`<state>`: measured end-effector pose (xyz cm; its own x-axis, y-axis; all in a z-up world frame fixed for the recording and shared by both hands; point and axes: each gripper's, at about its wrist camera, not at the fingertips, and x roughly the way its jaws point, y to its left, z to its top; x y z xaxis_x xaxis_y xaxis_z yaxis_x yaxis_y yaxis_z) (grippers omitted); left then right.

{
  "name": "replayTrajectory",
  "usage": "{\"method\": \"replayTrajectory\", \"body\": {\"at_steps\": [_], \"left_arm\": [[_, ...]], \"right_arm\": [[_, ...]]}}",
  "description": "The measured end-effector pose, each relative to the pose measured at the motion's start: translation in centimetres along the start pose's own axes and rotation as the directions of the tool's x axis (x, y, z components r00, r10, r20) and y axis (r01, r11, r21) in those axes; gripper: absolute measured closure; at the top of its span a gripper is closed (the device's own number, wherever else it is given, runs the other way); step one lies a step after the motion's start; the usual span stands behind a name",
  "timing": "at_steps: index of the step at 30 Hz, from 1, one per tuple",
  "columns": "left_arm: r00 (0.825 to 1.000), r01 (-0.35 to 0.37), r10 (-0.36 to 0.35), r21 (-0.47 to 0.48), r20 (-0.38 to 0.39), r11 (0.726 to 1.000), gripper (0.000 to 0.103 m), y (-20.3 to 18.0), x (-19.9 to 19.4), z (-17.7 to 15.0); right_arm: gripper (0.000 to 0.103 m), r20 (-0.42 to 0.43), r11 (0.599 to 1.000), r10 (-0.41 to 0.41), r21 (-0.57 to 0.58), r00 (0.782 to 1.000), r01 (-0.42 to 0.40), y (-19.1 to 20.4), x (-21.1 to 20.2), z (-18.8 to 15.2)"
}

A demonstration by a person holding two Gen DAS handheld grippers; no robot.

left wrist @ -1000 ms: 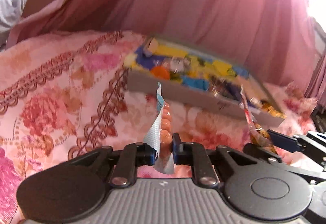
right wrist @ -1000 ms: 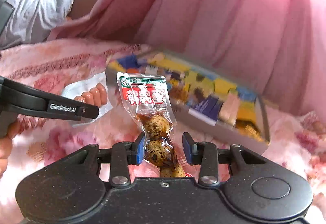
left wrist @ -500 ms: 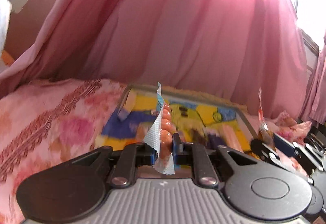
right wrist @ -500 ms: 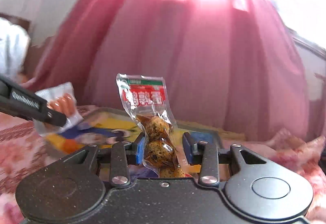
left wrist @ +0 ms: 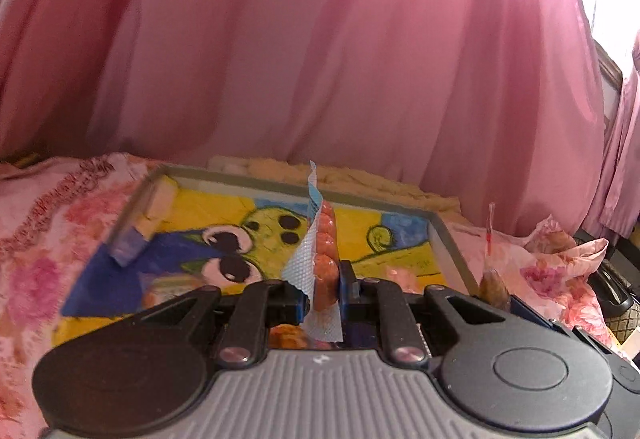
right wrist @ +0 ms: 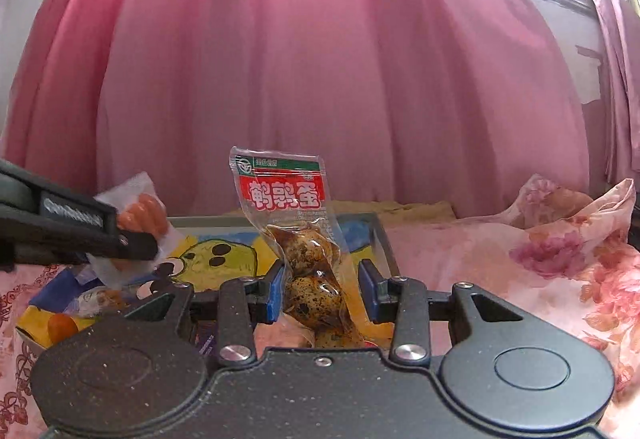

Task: Organize snacks
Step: 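Carry the sausage packet and quail-egg packet over the grey tray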

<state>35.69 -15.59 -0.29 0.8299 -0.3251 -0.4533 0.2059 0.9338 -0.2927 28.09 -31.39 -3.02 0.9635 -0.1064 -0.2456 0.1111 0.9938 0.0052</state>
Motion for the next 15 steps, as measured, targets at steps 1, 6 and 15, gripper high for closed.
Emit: {"method": "replayTrajectory", "body": {"at_steps": [1, 6, 15], "left_arm": [[1.000, 0.000, 0.000, 0.001, -0.010, 1.000, 0.086, -0.1, 0.5, -0.1], [0.998, -0.001, -0.001, -0.036, -0.059, 0.999, 0.086, 0.1, 1.9, -0.4], [0.989, -0.064, 0.054, -0.071, -0.135, 0.995, 0.086, 1.3, 3.0, -0.4]], "right_arm": [[0.063, -0.008, 1.000, 0.003, 0.010, 1.000, -0.003, -0.2, 0.3, 0.1], [0.061, -0.042, 0.999, 0.034, 0.044, 0.999, -0.032, -0.4, 1.1, 0.1], [0.057, -0.074, 0.997, 0.049, 0.070, 0.996, -0.044, 0.2, 2.9, -0.3]]}}
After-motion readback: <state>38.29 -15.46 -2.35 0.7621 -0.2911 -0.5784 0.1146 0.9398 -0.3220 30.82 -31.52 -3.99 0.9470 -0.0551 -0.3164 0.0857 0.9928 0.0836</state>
